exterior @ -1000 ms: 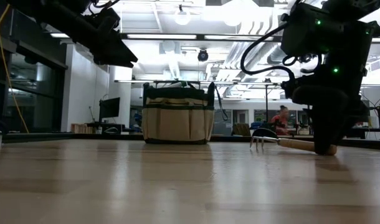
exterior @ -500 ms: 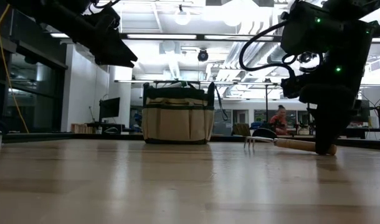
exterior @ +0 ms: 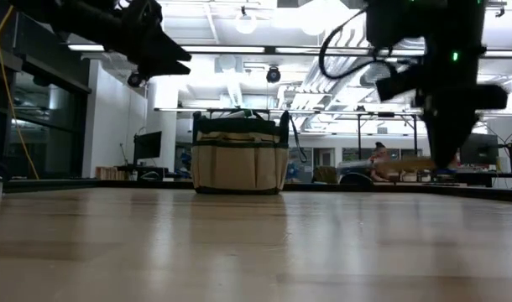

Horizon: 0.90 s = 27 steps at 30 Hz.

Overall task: Pick & Place Garden tools in Gardening bag
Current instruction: Put the brown hand rake into the gardening bag

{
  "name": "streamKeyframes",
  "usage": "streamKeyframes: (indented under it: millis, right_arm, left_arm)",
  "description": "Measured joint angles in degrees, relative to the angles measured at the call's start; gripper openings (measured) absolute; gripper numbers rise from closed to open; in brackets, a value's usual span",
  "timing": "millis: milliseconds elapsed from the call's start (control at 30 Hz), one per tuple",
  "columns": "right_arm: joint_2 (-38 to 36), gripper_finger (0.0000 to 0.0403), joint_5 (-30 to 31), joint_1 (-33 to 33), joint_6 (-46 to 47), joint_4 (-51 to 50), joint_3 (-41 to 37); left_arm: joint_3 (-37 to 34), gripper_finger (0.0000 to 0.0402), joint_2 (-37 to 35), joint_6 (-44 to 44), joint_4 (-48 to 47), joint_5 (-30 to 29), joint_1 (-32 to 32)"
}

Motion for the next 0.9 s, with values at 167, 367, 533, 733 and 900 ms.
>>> streamKeyframes:
  millis: [167, 367, 533, 733, 900]
  right_arm:
    - [-0.1, 0.0051, 5.1, 0.1, -13.3, -11.4, 9.4]
    - [-0.1, 0.0051, 12.7, 1.1, -32.0, -17.4, 18.0]
    - [-0.1, 0.0051, 21.3, 2.3, -45.4, -18.6, 21.6]
    - [1.3, 0.0051, 33.1, 3.0, -58.8, -18.6, 24.1]
    - [5.2, 0.0051, 44.1, 3.0, -68.7, -18.4, 25.1]
  left_arm:
    - [0.0, 0.0234, 0.0, -1.6, 0.6, 1.6, 0.0]
    - [0.0, 0.0234, 1.1, -4.9, 1.6, 5.4, 0.0]
    - [0.0, 0.0234, 4.1, -8.2, 5.1, 8.1, 0.0]
    - [1.6, 0.0234, 8.5, -10.6, 7.7, 10.9, 0.0]
    - [5.4, 0.0234, 11.0, -11.7, 7.5, 11.8, -0.1]
